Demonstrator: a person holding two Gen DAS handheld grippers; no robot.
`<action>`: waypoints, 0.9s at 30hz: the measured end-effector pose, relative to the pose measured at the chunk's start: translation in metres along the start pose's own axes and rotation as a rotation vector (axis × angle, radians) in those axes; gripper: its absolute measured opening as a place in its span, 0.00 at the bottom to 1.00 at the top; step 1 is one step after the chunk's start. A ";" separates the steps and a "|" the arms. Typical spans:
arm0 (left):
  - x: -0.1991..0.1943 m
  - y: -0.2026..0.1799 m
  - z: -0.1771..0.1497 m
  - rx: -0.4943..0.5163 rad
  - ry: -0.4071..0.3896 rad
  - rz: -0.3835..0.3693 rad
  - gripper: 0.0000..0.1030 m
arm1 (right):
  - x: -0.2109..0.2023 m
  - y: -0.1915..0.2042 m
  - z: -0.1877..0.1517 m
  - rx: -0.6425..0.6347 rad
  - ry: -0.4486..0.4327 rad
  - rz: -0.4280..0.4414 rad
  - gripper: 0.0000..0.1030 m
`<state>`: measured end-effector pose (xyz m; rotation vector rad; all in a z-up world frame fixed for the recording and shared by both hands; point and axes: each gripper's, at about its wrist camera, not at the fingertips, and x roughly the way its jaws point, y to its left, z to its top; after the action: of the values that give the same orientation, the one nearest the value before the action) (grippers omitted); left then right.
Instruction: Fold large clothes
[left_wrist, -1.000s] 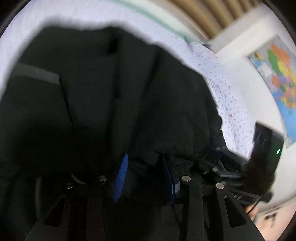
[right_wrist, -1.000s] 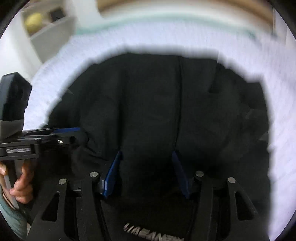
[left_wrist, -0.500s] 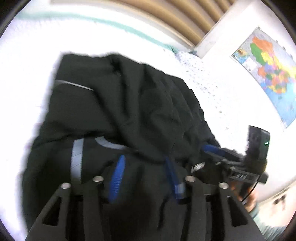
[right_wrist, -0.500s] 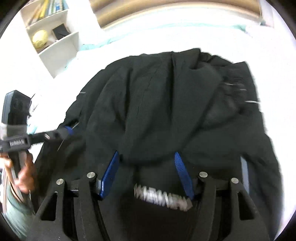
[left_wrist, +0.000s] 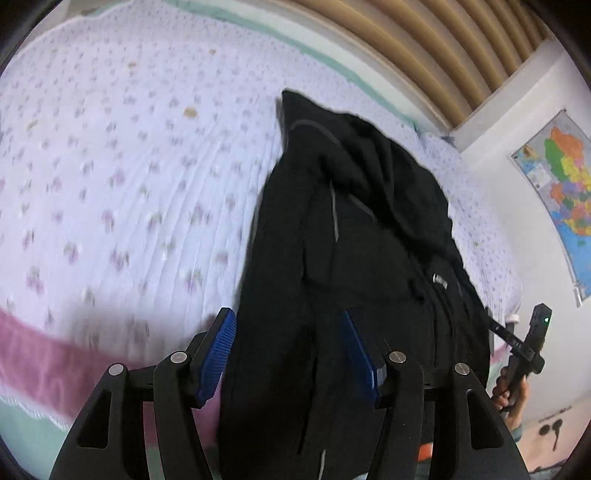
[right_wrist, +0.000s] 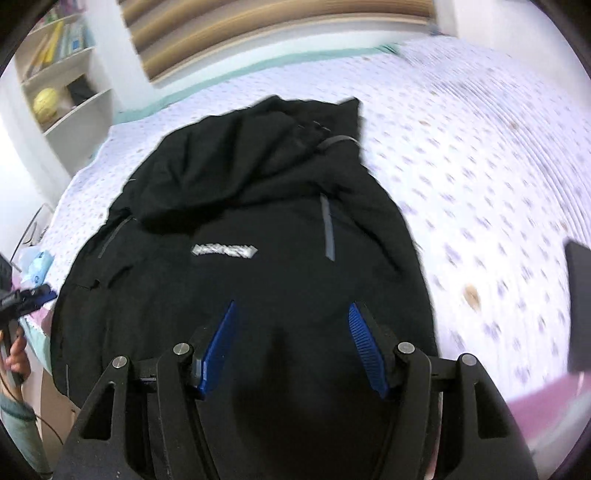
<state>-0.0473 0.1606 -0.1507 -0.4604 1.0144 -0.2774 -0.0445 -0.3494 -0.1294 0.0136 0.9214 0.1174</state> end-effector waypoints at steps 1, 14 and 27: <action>0.003 0.002 -0.005 -0.001 0.018 0.012 0.59 | -0.004 -0.004 -0.004 0.005 0.000 -0.012 0.64; 0.019 0.003 -0.006 -0.003 0.073 0.049 0.59 | -0.029 -0.032 -0.028 0.034 -0.014 -0.140 0.64; 0.030 -0.015 0.000 -0.003 0.146 -0.143 0.59 | -0.010 -0.041 -0.033 0.066 0.091 0.006 0.49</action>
<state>-0.0326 0.1349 -0.1657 -0.5224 1.1264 -0.4421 -0.0727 -0.3923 -0.1445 0.0727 1.0159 0.0940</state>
